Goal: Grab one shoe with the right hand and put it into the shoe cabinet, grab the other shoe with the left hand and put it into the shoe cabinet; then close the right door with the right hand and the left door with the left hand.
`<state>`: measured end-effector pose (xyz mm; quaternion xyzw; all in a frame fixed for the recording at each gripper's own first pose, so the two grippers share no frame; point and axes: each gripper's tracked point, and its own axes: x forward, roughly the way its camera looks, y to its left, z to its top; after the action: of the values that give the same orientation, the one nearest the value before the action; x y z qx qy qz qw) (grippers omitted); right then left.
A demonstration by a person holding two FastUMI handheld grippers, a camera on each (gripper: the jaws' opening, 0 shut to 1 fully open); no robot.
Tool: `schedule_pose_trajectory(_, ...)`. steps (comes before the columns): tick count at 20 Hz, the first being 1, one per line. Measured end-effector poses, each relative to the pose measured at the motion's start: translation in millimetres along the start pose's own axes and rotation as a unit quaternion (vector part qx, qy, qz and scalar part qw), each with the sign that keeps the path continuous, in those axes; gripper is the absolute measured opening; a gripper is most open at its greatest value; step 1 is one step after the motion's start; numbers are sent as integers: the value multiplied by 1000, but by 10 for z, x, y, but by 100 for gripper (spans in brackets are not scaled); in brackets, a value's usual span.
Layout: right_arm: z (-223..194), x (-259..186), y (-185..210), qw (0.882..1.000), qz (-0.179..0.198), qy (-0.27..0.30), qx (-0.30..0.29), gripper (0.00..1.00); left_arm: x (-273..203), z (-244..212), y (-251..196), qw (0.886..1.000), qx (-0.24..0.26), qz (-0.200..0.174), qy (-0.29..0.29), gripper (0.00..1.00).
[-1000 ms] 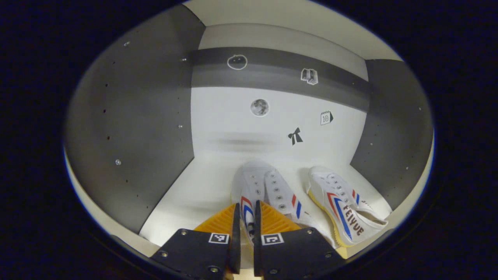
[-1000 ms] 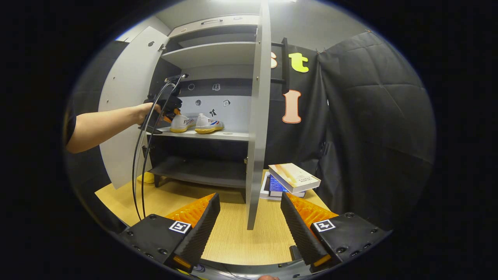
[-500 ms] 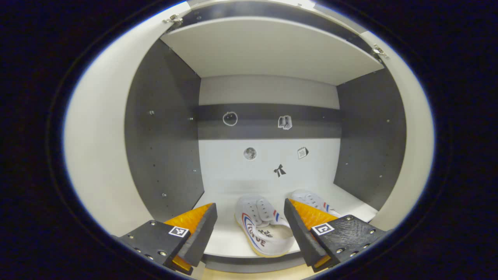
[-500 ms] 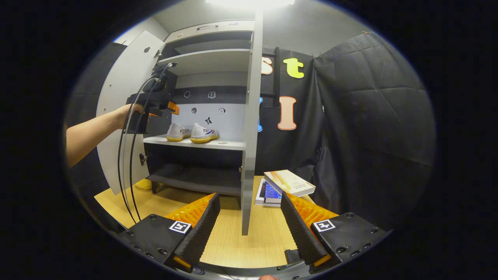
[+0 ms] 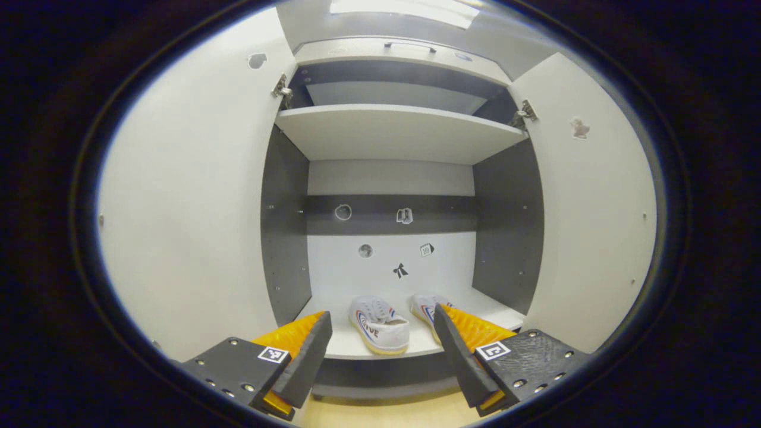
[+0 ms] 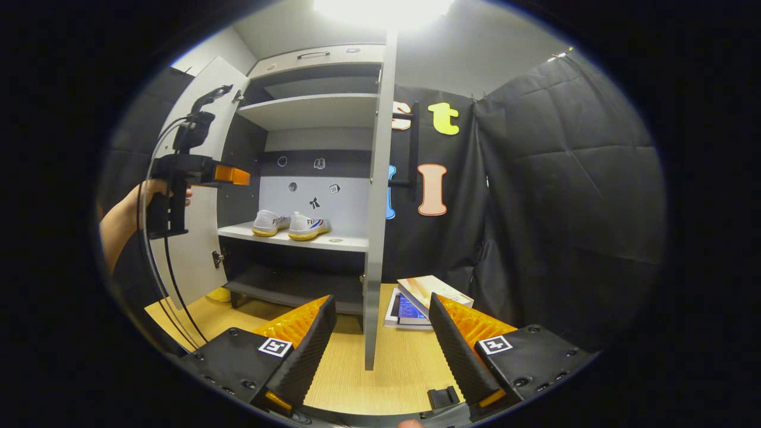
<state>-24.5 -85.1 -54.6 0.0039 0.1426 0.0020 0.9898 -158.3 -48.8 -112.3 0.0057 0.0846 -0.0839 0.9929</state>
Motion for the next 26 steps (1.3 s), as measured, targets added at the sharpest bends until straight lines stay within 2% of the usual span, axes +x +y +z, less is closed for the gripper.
schedule_pose_trajectory(5, 108, -33, 56, 1000, 2, -10, 2, 98, -623, -152, -7, 1000, 28, 2, -5, 99)
schedule_pose_trajectory(11, 309, -93, -32, 1000, -9, -21, 8, 98, -1198, -351, 55, 1000, 18, 1, 6, 100)
schedule_pose_trajectory(12, 360, -95, -74, 1000, -14, -25, 8, 98, -1278, -389, 73, 1000, 19, 3, 8, 98)
schedule_pose_trajectory(15, 532, -82, -258, 999, -36, -39, 0, 98, -1444, -425, 143, 1000, 23, 7, 9, 100)
schedule_pose_trajectory(16, 585, -78, -328, 998, -45, -42, -2, 92, -1500, -428, 162, 1000, 22, 8, 9, 100)
schedule_pose_trajectory(23, 1020, 97, -777, 992, -109, -66, -2, 92, -1783, -387, 259, 1000, 12, 12, -2, 98)
schedule_pose_trajectory(26, 1227, 236, -920, 988, -131, -81, 5, 92, -1908, -355, 303, 1000, 16, 14, -6, 100)
